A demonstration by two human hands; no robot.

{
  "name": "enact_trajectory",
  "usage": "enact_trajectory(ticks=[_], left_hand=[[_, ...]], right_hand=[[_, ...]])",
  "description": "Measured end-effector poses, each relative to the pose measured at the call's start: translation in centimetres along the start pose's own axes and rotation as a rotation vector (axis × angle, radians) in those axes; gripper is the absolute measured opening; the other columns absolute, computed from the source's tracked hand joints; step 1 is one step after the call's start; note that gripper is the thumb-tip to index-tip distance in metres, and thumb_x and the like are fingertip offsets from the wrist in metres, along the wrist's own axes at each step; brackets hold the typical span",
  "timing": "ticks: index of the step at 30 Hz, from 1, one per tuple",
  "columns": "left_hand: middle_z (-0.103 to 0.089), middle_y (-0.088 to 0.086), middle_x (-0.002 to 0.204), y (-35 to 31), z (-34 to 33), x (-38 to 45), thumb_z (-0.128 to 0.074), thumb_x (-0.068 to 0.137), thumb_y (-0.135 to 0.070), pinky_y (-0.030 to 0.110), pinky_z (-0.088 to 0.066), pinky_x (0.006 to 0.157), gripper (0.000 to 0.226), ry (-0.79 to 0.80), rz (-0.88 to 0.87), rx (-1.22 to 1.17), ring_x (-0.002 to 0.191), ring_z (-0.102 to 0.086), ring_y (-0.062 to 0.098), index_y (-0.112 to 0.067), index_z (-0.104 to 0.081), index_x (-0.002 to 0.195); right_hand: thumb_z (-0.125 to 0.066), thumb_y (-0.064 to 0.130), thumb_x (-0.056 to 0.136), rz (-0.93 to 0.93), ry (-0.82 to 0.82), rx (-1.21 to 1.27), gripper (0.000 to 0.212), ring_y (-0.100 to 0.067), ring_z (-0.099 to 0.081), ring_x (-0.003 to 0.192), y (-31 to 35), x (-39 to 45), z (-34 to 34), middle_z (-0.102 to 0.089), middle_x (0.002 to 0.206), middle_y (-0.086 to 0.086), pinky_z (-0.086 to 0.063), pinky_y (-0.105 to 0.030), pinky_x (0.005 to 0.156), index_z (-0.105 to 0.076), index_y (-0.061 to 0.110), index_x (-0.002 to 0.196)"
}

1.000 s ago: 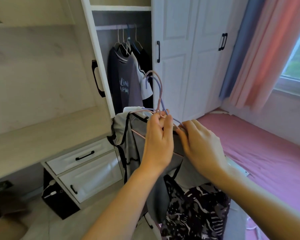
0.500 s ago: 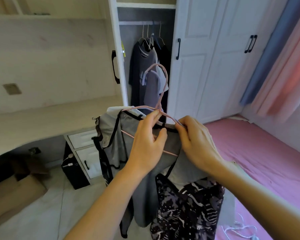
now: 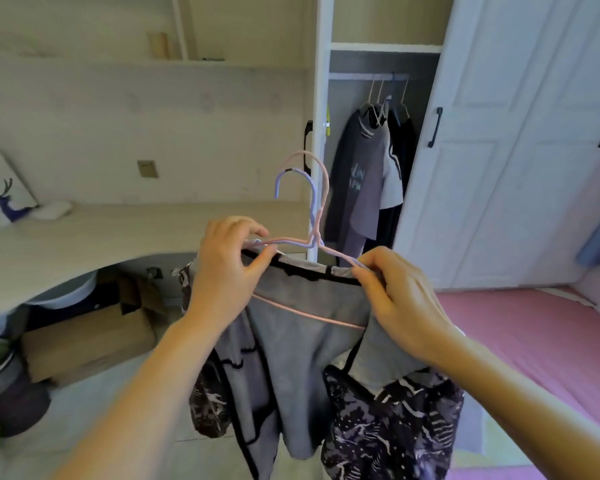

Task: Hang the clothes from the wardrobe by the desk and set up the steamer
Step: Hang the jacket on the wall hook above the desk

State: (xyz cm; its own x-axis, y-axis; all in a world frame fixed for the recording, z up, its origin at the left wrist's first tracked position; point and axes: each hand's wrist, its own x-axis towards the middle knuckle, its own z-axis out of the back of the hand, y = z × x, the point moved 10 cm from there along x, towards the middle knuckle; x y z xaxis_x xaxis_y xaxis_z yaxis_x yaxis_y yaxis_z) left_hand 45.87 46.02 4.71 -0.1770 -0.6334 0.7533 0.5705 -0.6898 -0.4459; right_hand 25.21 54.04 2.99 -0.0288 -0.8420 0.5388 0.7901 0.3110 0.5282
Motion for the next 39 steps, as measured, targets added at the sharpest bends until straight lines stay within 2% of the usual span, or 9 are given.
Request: enact_trajectory(ticks=[3, 7, 16, 18, 24, 30, 32, 35, 39], left_hand=[[-0.062, -0.008, 0.088, 1.4, 0.4, -0.6, -0.062, 0.087, -0.026, 0.036, -0.048, 0.082, 0.008, 0.078, 0.081, -0.047, 0.092, -0.055, 0.011, -0.019, -0.062, 0.085], [-0.067, -0.013, 0.081, 3.0, 1.8, -2.0, -0.058, 0.094, -0.027, 0.028, -0.048, 0.075, 0.01, 0.087, 0.231, -0.102, 0.086, -0.061, 0.0, -0.019, -0.058, 0.088], [-0.072, -0.008, 0.082, 7.0, 6.4, -3.7, -0.057, 0.093, -0.041, 0.047, -0.051, 0.076, 0.024, 0.056, 0.303, -0.101, 0.083, -0.068, 0.011, -0.017, -0.053, 0.089], [-0.074, -0.009, 0.09, 8.4, 7.6, -4.3, -0.056, 0.092, -0.045, 0.043, -0.053, 0.079, 0.024, 0.046, 0.324, -0.117, 0.09, -0.068, 0.006, -0.022, -0.051, 0.088], [-0.071, -0.01, 0.106, 12.9, 12.3, -5.9, -0.058, 0.094, -0.017, 0.014, -0.048, 0.085, 0.012, -0.017, 0.366, -0.102, 0.106, -0.061, -0.008, -0.012, -0.05, 0.086], [-0.058, -0.019, 0.123, 17.6, 16.5, -6.7, -0.059, 0.091, -0.014, 0.004, -0.042, 0.081, 0.015, 0.012, 0.343, -0.083, 0.118, -0.053, -0.001, -0.012, -0.049, 0.08], [-0.056, -0.019, 0.127, 19.2, 17.6, -6.4, -0.059, 0.092, -0.015, 0.008, -0.042, 0.09, 0.016, 0.045, 0.332, -0.073, 0.124, -0.046, -0.003, -0.017, -0.049, 0.079], [-0.06, -0.015, 0.125, 22.2, 19.1, -5.5, -0.055, 0.094, -0.026, 0.033, -0.039, 0.108, 0.015, 0.104, 0.296, 0.002, 0.126, -0.043, -0.011, -0.034, -0.048, 0.083], [-0.06, -0.018, 0.104, 26.0, 21.9, -4.7, -0.05, 0.093, -0.048, 0.036, -0.05, 0.086, 0.01, 0.109, 0.284, 0.081, 0.103, -0.056, 0.002, -0.039, -0.048, 0.088]], right_hand=[[-0.046, 0.034, 0.098, 0.043, 0.025, 0.003, 0.016, -0.01, -0.05, 0.066, 0.8, 0.4, -0.7, -0.05, 0.071, 0.012, -0.045, -0.036, 0.061, -0.052, 0.025, 0.087], [-0.046, 0.034, 0.098, 0.059, 0.096, 0.014, 0.018, -0.01, -0.048, 0.063, 1.7, 1.1, -2.3, -0.049, 0.067, 0.01, -0.043, -0.036, 0.059, -0.054, 0.022, 0.087], [-0.049, 0.032, 0.098, -0.013, 0.415, 0.189, 0.023, -0.004, -0.039, 0.053, 3.9, 3.5, -9.2, -0.045, 0.057, 0.011, -0.033, -0.021, 0.054, -0.055, 0.014, 0.083], [-0.051, 0.033, 0.096, -0.032, 0.468, 0.249, 0.024, -0.008, -0.04, 0.055, 4.5, 4.1, -11.3, -0.047, 0.06, 0.009, -0.036, -0.028, 0.058, -0.057, 0.013, 0.084], [-0.055, 0.035, 0.093, -0.037, 0.572, 0.348, 0.023, -0.005, -0.045, 0.059, 7.5, 5.9, -17.3, -0.058, 0.07, 0.001, -0.04, -0.034, 0.062, -0.061, 0.015, 0.085], [-0.061, 0.04, 0.088, 0.0, 0.545, 0.334, 0.019, -0.01, -0.051, 0.066, 11.7, 8.5, -21.3, -0.064, 0.08, -0.008, -0.048, -0.041, 0.068, -0.06, 0.022, 0.085], [-0.062, 0.038, 0.088, 0.036, 0.532, 0.324, 0.016, -0.009, -0.05, 0.062, 13.3, 9.4, -22.7, -0.061, 0.072, -0.003, -0.045, -0.037, 0.064, -0.059, 0.022, 0.085], [-0.062, 0.032, 0.09, 0.098, 0.508, 0.313, 0.013, -0.005, -0.037, 0.049, 15.4, 10.6, -24.9, -0.047, 0.056, 0.008, -0.033, -0.025, 0.053, -0.056, 0.025, 0.082], [-0.06, 0.033, 0.091, 0.176, 0.457, 0.273, 0.014, -0.007, -0.036, 0.047, 18.4, 12.2, -27.6, -0.048, 0.051, 0.016, -0.028, -0.022, 0.048, -0.054, 0.03, 0.079]])
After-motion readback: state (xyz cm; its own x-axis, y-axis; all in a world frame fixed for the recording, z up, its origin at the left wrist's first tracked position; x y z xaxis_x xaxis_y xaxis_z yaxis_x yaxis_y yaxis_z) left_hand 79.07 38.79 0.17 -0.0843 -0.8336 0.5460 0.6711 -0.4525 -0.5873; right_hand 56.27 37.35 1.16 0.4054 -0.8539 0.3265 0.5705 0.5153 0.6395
